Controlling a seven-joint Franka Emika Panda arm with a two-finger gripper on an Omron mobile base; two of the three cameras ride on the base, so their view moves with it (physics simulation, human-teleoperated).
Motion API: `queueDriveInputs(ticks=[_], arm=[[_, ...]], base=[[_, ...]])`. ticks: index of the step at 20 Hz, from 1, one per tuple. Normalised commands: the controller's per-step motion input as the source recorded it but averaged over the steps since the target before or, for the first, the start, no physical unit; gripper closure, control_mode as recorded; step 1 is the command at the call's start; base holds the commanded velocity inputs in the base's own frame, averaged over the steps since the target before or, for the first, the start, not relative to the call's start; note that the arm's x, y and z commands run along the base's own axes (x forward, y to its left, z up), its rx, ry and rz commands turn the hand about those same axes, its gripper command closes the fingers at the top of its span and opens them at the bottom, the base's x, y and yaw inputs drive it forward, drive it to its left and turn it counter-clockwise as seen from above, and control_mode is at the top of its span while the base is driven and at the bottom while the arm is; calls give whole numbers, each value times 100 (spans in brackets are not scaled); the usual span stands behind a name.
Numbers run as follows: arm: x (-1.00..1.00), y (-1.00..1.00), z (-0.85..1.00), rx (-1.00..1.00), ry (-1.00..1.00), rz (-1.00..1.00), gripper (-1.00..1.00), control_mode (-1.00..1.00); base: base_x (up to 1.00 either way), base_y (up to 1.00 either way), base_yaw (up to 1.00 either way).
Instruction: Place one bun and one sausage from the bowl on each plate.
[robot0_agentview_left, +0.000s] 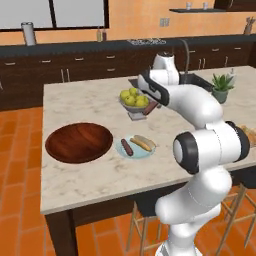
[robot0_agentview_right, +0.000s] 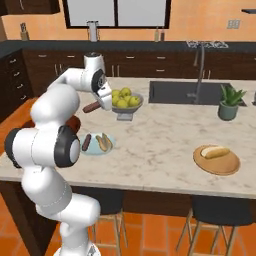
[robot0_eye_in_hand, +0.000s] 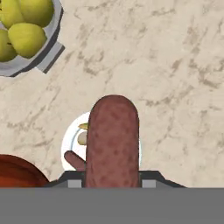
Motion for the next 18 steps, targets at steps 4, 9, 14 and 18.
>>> queueDriveInputs(ticks=[4,9,14,18], arm=[[0,0,0,0,0,0,100,100],[0,0,0,0,0,0,100,100],[0,-18,-1,4,-1,0,100,-100],[-1,-97,-76,18,0,2,100,-100]], base=[[0,-100,0],[0,-100,0],[0,-80,0],[0,0,0]])
